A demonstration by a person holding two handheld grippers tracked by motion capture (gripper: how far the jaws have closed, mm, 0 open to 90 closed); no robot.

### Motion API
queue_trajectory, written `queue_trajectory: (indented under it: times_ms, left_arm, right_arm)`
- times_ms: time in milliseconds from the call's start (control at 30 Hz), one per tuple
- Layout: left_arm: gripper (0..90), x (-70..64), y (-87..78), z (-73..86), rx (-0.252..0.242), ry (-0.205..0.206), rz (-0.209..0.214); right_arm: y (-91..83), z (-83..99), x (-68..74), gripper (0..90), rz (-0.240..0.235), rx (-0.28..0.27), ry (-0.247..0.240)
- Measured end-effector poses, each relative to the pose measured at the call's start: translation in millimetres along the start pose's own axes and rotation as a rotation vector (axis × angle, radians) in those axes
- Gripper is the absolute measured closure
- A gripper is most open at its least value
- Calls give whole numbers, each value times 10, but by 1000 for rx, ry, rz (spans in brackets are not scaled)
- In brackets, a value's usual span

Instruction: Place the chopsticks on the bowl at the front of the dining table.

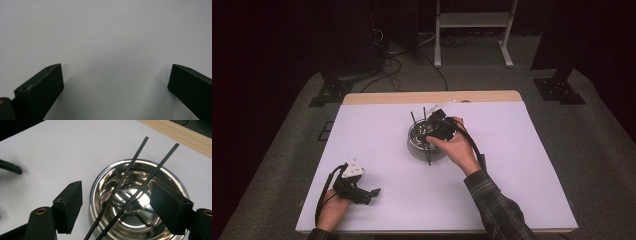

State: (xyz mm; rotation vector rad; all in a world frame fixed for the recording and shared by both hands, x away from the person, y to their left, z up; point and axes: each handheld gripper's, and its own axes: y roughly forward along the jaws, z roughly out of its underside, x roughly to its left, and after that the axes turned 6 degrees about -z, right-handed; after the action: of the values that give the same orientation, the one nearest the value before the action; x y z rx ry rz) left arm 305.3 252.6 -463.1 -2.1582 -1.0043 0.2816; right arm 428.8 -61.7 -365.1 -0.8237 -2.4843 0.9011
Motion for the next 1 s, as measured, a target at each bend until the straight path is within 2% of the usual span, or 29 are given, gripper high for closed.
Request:
queue_trajectory:
  times_ms: [200,433,567,733,1000]
  left_arm:
    - [0,-1,-1,0,1,-1,1]
    - [0,-4,1,1,-2,-4,0]
    - [0,-3,-1,1,0,-2,1]
    - [0,-2,1,1,-3,-1,-1]
    - [0,-2,0,0,-2,0,-1]
  right_arm:
    - [111,-183,-124,225,16,7,38]
    - [289,-355,-252,213,37,28,62]
    - [411,-434,-332,181,63,34,88]
    - [542,-503,-434,170,96,42,125]
    - [759,-538,-551,168,109,54,174]
